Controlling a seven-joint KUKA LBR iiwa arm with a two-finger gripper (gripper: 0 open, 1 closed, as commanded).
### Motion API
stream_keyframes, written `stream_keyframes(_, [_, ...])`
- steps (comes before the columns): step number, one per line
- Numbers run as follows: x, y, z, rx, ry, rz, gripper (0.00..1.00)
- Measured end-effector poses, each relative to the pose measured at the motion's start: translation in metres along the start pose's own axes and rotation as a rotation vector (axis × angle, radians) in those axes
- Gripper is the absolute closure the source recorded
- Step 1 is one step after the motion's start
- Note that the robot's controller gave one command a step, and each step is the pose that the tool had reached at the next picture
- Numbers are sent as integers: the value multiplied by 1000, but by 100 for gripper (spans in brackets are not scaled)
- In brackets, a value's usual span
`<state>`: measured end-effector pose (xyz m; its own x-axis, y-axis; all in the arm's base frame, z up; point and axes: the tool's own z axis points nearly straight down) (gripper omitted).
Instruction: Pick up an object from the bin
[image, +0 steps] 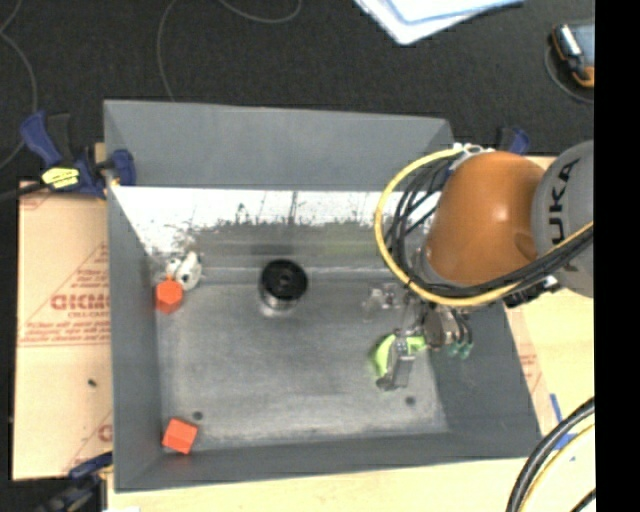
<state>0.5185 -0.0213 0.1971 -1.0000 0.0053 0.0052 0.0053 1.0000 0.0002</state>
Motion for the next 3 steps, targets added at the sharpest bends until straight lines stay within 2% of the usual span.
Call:
stream_keyframes(1, [-2,0,-4,1,-9,-1,0])
stream_keyframes(2, [-12,-76,29,3,0,-110,0])
stream_keyframes(3, [-21,-87,63,1,-7,-187,0])
